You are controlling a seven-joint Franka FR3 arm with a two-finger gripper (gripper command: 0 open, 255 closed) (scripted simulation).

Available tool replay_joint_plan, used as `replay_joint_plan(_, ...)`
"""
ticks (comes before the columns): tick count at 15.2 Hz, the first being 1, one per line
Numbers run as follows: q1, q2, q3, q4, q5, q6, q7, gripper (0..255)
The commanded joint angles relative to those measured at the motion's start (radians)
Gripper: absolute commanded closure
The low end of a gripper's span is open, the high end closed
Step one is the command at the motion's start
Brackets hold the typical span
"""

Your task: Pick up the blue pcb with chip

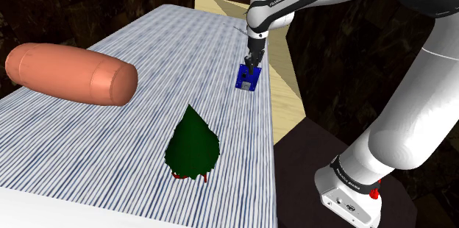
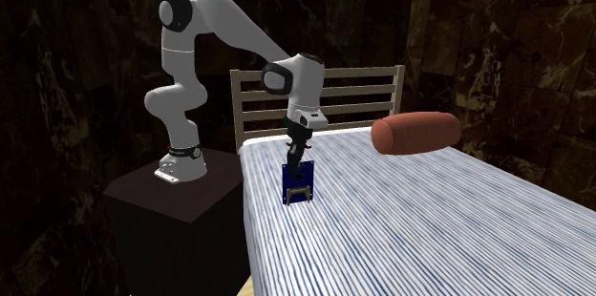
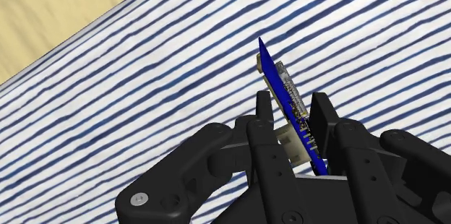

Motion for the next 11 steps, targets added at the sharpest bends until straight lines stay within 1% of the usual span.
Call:
replay_joint_plan(1, -0.001, 0.000, -0.001, 0.001, 0.000, -0.002, -0.001, 255)
replay_joint_plan(11, 0.001, -0.066, -0.001, 0.058, -0.002, -0.125, -0.004, 255)
